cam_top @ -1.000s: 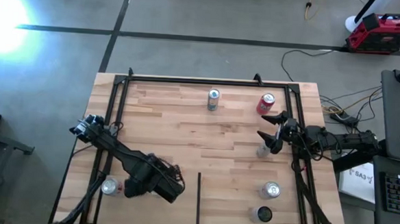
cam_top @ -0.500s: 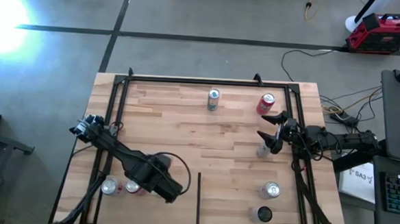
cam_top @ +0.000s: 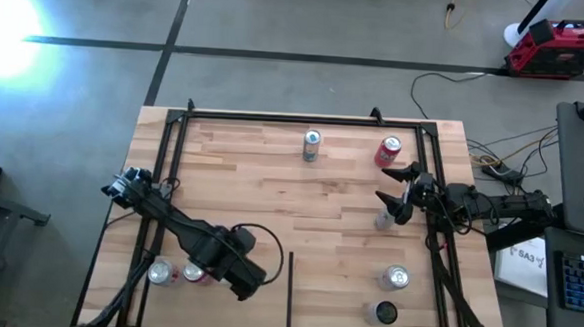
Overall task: Place canned beverage on shelf
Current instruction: Put the bottom blue soda can on the shelf
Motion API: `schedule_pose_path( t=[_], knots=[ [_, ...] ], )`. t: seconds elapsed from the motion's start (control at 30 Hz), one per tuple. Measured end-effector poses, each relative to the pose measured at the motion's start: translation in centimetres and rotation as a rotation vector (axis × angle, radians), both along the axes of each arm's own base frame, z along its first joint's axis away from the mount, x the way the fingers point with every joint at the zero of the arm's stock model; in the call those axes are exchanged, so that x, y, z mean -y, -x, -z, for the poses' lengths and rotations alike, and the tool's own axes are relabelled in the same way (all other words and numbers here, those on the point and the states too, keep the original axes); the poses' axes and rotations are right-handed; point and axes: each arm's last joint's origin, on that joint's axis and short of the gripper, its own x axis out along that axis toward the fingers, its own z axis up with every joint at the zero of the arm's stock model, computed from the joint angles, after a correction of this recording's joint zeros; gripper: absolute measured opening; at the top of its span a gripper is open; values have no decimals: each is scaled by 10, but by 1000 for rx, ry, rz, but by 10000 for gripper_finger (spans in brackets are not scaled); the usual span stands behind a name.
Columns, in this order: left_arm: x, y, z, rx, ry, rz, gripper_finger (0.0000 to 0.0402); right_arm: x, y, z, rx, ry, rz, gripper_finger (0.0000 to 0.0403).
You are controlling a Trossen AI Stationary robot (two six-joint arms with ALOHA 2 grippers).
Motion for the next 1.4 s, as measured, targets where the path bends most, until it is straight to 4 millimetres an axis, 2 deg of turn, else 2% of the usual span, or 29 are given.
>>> schedule_pose_path(
  t=[0.17,0.53,0.83,1.07,1.4],
  knots=[
    [-1,-1,0,34,-56,79,348,0,0,0,0,0,0,382],
    [5,3,1,41,-72,112,348,0,0,0,0,-1,0,382],
    [11,4,14,37,-95,66,329,0,0,0,0,0,0,382],
    [14,6,15,39,-89,48,311,0,0,0,1,-1,0,382],
    [23,12,17,33,-90,17,310,0,0,0,0,-1,0,382]
  ],
)
